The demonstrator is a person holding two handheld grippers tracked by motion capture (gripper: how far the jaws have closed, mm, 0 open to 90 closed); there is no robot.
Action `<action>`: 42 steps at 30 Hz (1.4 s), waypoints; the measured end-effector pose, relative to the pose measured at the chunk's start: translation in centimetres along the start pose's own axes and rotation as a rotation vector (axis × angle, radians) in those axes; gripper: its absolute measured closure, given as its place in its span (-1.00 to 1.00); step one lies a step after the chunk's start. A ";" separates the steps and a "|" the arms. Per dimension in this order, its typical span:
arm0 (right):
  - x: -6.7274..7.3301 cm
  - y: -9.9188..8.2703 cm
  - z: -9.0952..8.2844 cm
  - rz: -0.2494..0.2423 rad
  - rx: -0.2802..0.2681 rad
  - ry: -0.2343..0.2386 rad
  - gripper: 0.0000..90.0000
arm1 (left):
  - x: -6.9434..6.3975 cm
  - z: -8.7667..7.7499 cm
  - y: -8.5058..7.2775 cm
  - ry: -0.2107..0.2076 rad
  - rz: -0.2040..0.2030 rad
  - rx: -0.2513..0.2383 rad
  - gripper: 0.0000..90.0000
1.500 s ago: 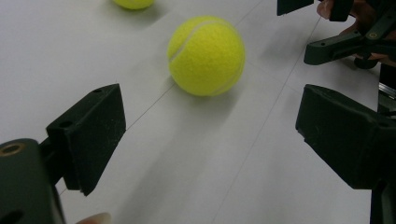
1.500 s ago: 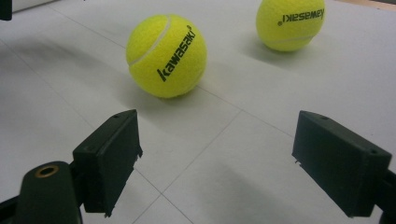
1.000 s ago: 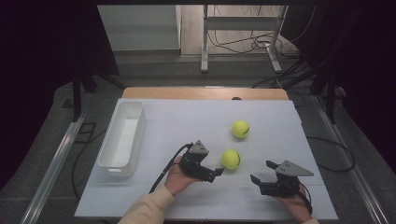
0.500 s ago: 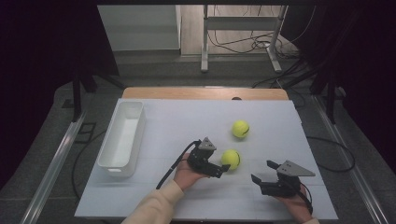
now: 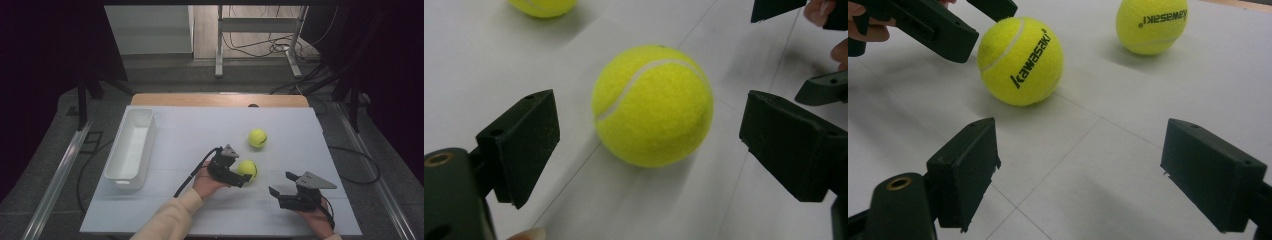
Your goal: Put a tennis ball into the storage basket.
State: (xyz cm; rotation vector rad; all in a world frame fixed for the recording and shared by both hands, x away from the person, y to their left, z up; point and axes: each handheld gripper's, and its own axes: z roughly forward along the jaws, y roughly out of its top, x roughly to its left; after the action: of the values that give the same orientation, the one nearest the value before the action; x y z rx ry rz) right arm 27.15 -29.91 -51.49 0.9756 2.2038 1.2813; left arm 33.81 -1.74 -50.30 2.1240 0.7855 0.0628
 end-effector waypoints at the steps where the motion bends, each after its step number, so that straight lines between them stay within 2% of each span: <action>1: 0.0 0.0 0.0 0.000 0.001 0.000 -0.65 | 0.0 0.3 0.1 -0.013 -0.008 0.002 -0.78; 10: -0.1 0.0 0.0 0.012 0.004 0.003 -0.65 | -0.4 1.8 0.5 -0.025 0.002 0.037 -0.79; 23: -0.2 -0.1 0.1 0.012 0.008 -0.001 -0.65 | 0.2 3.3 0.7 -0.035 -0.016 0.076 -0.74; 25: -0.2 -0.1 0.1 0.011 0.009 -0.002 -0.65 | 0.2 3.3 0.7 -0.037 -0.015 0.081 -0.70; 29: -0.2 -0.1 0.1 0.012 0.009 -0.004 -0.65 | 0.3 3.3 0.6 -0.049 -0.005 0.086 -0.43; 34: -0.2 -0.1 0.1 0.011 0.014 -0.003 -0.65 | 0.3 3.1 0.6 -0.046 -0.001 0.088 -0.42; 42: -0.2 -0.2 0.1 0.010 0.016 -0.007 -0.65 | 0.0 2.4 0.6 -0.037 0.011 0.053 -0.42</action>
State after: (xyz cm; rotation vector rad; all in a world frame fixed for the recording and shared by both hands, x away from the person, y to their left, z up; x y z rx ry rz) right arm 27.26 -30.05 -51.66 0.9968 2.2098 1.2655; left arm 34.85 -3.71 -51.41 2.1736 0.7610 0.0087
